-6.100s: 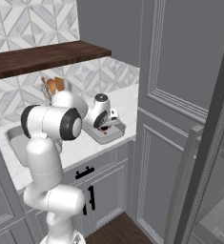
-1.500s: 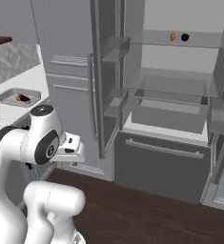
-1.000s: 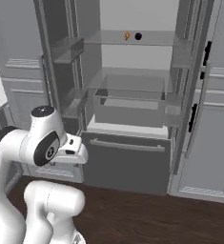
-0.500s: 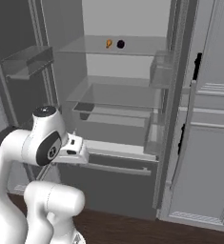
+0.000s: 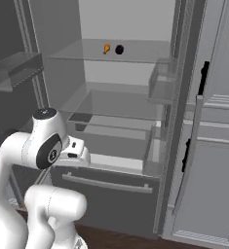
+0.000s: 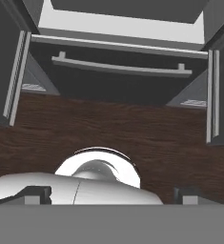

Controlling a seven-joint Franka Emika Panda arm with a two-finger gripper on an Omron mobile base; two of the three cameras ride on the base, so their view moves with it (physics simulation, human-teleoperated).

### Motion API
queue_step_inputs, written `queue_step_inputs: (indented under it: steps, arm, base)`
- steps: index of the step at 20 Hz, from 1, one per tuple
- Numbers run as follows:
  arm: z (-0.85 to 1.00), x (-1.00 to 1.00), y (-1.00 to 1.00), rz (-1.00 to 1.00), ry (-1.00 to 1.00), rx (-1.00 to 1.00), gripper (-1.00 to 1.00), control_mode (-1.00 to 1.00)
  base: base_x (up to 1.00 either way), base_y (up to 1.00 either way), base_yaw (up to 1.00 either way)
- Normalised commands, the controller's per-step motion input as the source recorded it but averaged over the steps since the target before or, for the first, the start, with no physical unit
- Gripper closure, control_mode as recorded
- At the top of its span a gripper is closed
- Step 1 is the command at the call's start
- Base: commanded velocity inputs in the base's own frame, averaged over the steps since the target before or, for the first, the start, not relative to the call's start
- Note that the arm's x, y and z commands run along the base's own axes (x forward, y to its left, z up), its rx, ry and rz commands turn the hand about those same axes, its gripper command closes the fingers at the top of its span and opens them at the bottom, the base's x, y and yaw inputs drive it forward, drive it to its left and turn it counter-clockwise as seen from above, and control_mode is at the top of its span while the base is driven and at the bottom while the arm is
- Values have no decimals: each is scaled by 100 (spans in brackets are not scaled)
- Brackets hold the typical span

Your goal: Place one eggplant and one chicken drumstick in each tupperware on the nearby counter, to pack two identical lunches.

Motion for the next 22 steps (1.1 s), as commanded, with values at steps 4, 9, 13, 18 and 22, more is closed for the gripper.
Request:
queue_step_inputs:
  steps: [4,9,13,18,22]
  arm:
    - [0,0,0,0,0,0,-100,100]
    - [0,0,0,0,0,0,-100,100]
    - [0,0,0,0,0,0,-100,100]
    - [0,0,0,0,0,0,-100,100]
    - [0,0,0,0,0,0,-100,100]
  base:
    - [82,-26,-2]
    - [76,-35,-8]
    - [29,-41,-14]
    - [64,0,-8]
    - [66,0,-3]
